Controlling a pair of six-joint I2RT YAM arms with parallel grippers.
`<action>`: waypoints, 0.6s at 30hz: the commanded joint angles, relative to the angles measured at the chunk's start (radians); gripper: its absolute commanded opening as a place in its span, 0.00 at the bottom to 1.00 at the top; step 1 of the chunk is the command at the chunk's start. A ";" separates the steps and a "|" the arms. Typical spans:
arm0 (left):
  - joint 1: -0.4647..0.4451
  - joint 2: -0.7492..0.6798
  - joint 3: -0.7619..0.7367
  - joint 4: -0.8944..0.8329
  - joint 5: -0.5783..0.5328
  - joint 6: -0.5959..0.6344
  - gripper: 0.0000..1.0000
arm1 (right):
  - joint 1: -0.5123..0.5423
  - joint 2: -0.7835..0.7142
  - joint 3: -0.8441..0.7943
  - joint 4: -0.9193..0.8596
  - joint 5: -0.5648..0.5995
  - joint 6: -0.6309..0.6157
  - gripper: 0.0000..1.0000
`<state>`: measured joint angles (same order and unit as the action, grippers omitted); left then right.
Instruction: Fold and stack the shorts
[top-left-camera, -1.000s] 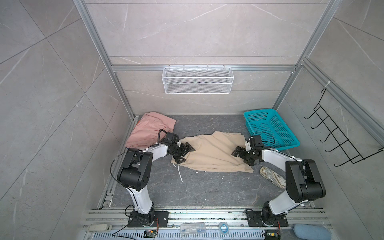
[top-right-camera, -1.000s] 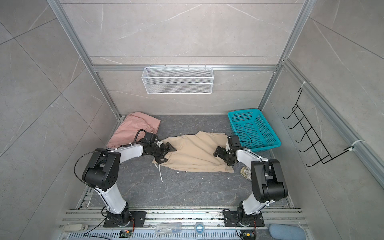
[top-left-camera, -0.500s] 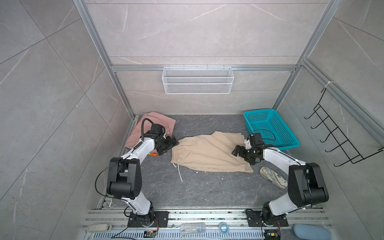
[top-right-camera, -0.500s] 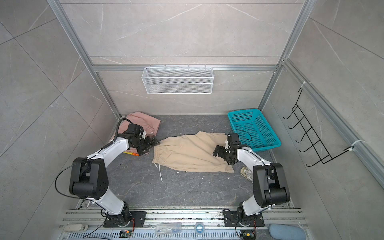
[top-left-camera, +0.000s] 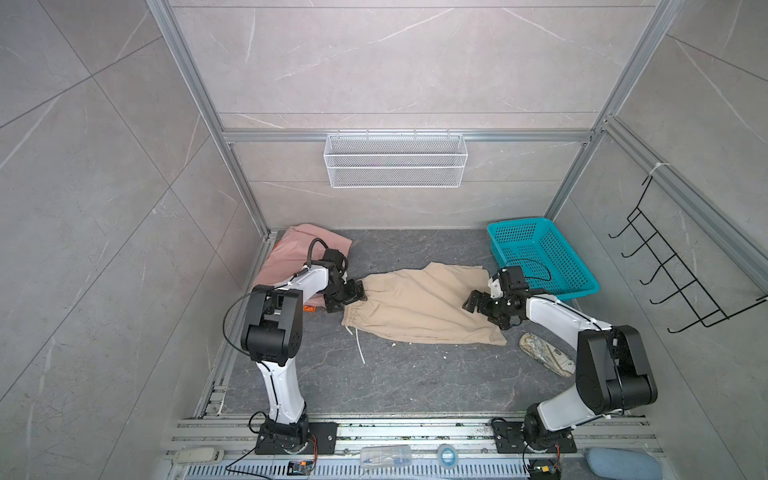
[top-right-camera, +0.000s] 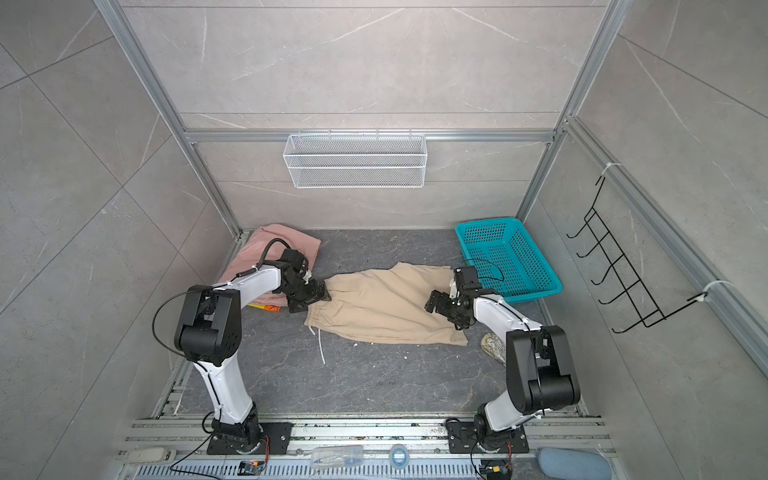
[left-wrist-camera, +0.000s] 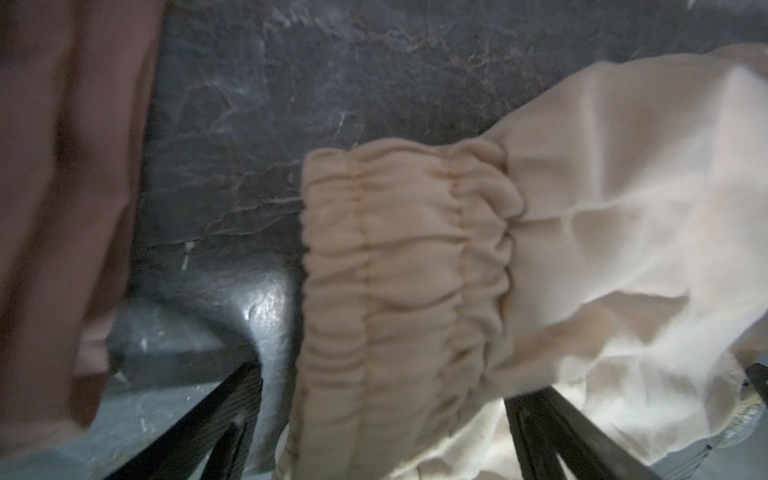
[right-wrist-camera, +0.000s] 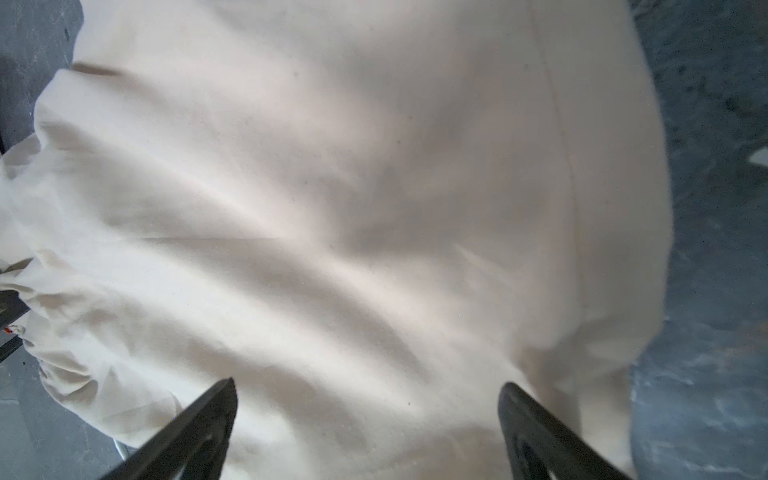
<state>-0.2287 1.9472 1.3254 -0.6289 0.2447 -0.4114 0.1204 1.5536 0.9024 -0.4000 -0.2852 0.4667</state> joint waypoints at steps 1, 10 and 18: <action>-0.023 0.042 0.033 -0.085 -0.110 0.054 0.82 | 0.006 -0.004 -0.008 0.003 -0.008 -0.010 0.99; -0.080 0.104 0.086 -0.130 -0.212 0.094 0.06 | 0.006 0.005 -0.014 0.016 -0.021 0.003 0.99; -0.095 0.060 0.206 -0.280 -0.315 0.162 0.00 | 0.010 0.006 -0.016 0.016 -0.013 0.004 0.99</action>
<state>-0.3225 2.0243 1.4757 -0.7841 0.0208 -0.3080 0.1211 1.5536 0.9005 -0.3916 -0.2962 0.4675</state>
